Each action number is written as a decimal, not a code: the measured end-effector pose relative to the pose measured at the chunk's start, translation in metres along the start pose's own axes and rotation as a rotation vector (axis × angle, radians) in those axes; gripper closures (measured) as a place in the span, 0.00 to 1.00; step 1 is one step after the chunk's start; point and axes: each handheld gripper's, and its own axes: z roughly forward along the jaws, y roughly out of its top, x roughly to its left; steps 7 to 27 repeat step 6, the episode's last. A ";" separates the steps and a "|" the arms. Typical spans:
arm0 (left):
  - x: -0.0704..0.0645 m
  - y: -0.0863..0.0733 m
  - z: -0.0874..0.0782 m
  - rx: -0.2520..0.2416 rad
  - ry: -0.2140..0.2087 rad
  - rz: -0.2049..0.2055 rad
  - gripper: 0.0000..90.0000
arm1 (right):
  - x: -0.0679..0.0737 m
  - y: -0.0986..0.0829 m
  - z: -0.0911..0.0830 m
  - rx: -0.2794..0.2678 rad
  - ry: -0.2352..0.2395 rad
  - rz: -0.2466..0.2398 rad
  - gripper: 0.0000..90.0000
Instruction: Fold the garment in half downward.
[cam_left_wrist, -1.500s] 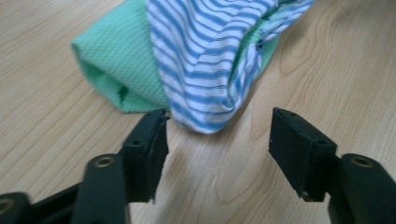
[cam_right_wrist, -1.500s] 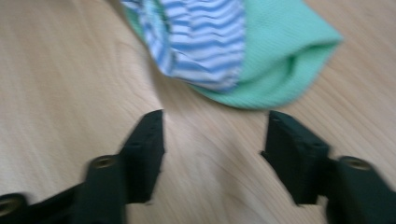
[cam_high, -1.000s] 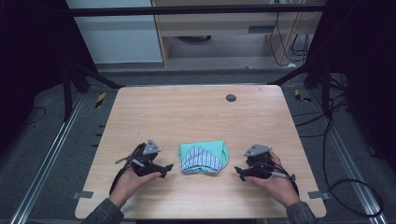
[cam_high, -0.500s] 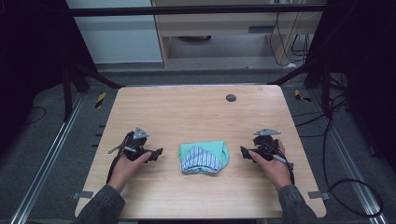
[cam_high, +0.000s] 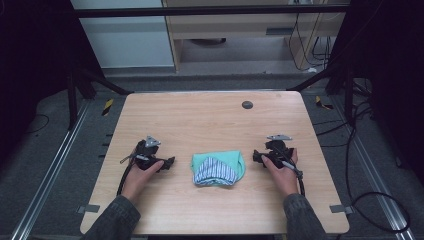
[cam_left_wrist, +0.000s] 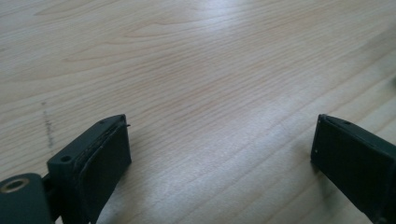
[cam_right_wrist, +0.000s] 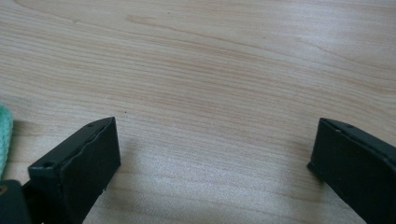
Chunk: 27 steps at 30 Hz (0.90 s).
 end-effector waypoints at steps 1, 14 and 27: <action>0.000 0.000 0.000 0.001 0.001 -0.003 0.04 | 0.001 0.000 0.000 0.001 -0.004 0.009 0.01; 0.000 0.000 0.000 0.008 0.021 -0.027 0.02 | 0.002 -0.002 -0.002 0.001 -0.019 0.028 0.01; 0.000 0.000 0.000 0.008 0.021 -0.027 0.02 | 0.002 -0.002 -0.002 0.001 -0.019 0.028 0.01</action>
